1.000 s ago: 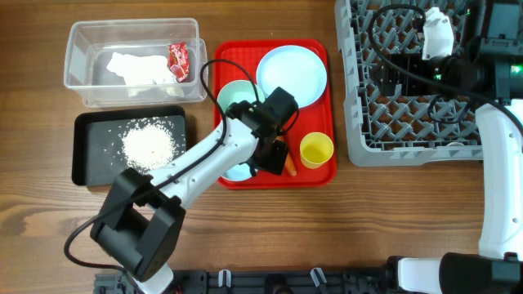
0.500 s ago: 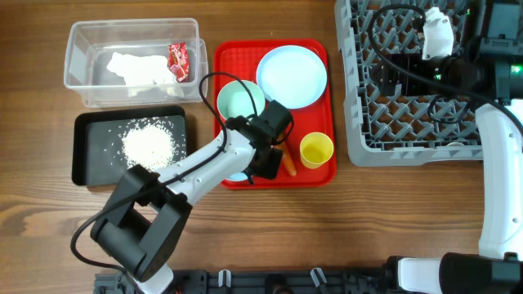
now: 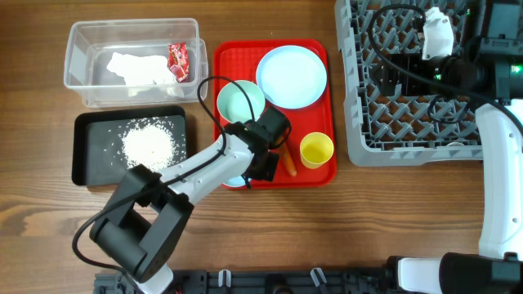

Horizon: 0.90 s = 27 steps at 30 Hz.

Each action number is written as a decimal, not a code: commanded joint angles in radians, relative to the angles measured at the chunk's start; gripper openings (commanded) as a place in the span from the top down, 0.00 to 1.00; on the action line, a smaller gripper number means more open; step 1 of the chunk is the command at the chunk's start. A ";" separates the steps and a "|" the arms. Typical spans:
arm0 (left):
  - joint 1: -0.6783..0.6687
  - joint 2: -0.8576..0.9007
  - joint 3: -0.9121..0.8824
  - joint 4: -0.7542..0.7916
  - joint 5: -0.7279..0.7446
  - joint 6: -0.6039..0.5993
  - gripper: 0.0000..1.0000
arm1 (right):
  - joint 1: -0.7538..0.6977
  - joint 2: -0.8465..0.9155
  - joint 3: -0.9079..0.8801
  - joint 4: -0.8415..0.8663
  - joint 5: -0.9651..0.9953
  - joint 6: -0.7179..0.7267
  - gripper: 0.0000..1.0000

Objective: Sort waste into correct bins and load items into the dishwasher rack
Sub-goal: 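Release the green bowl and grasp the small blue bowl rim, then lift the small blue bowl left over the black tray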

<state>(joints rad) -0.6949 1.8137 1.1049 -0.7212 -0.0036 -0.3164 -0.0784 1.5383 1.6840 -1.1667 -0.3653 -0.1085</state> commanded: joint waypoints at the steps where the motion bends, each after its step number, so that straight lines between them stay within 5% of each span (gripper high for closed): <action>1: 0.000 -0.004 0.037 -0.012 0.025 -0.006 0.96 | -0.001 0.016 0.009 0.002 0.006 0.006 0.00; 15: 0.131 -0.141 0.254 -0.265 0.042 -0.006 0.96 | -0.001 0.016 0.009 0.005 0.006 0.007 0.01; 27: 0.632 -0.221 0.255 -0.314 0.462 0.061 0.96 | -0.001 0.016 0.009 0.003 0.006 0.006 0.00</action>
<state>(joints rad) -0.1982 1.5951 1.3460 -1.0153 0.2546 -0.3153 -0.0784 1.5387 1.6840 -1.1664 -0.3653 -0.1085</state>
